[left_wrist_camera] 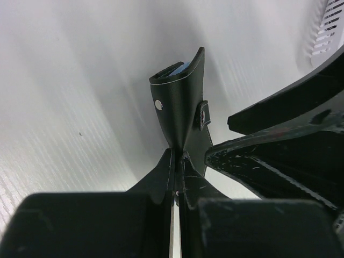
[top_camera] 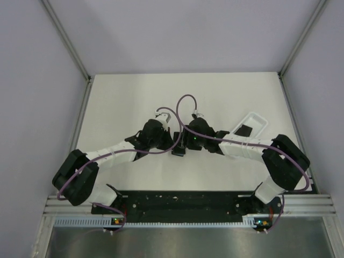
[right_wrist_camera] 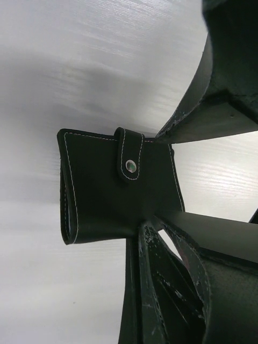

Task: Put the credit cards into the card holder
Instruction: Open the card holder at the center of the board.

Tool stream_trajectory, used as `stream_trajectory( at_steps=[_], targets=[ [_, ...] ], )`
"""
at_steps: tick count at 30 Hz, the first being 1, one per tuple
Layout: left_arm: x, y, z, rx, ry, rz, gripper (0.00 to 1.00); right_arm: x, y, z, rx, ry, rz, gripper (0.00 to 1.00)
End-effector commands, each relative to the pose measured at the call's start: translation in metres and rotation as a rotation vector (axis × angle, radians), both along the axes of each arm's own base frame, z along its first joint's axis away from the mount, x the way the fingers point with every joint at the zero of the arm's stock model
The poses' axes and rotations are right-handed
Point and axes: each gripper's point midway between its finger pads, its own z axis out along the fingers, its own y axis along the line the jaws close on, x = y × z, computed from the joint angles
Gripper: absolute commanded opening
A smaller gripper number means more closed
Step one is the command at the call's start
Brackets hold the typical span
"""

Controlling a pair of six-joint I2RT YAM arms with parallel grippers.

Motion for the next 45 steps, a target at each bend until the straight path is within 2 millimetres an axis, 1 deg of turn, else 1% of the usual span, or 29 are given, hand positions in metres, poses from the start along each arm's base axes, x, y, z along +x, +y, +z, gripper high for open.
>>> stream_trajectory(
  at_steps=[1,8,15,22,25,31,36,40,45],
  targets=[
    [0.010,-0.010,0.031,-0.074,-0.077,-0.004,0.00,0.017,0.020,0.020,0.078,-0.034,-0.008,0.53],
    [0.009,-0.012,0.032,-0.085,-0.076,-0.015,0.00,0.024,0.011,0.004,0.018,-0.023,-0.071,0.52],
    [0.008,-0.012,0.031,-0.088,-0.075,-0.018,0.00,0.032,0.005,-0.003,-0.023,-0.034,-0.114,0.49],
    [0.008,-0.011,0.031,-0.084,-0.078,-0.014,0.00,0.031,-0.002,-0.015,-0.071,0.000,-0.127,0.45],
    [0.009,-0.011,0.033,-0.084,-0.083,-0.012,0.00,0.029,-0.004,-0.020,-0.087,0.014,-0.127,0.38],
    [0.010,-0.010,0.034,-0.081,-0.087,-0.006,0.00,0.027,-0.005,-0.022,-0.095,0.022,-0.124,0.21],
    [0.011,-0.009,0.032,-0.074,-0.087,-0.001,0.00,0.027,-0.007,-0.023,-0.096,0.025,-0.126,0.00],
    [0.012,-0.007,0.032,-0.065,-0.092,0.009,0.00,0.025,-0.011,-0.024,-0.109,0.030,-0.131,0.00],
    [0.014,-0.001,0.029,-0.044,-0.093,0.040,0.00,0.021,-0.027,-0.027,-0.166,0.036,-0.152,0.00]
  ],
)
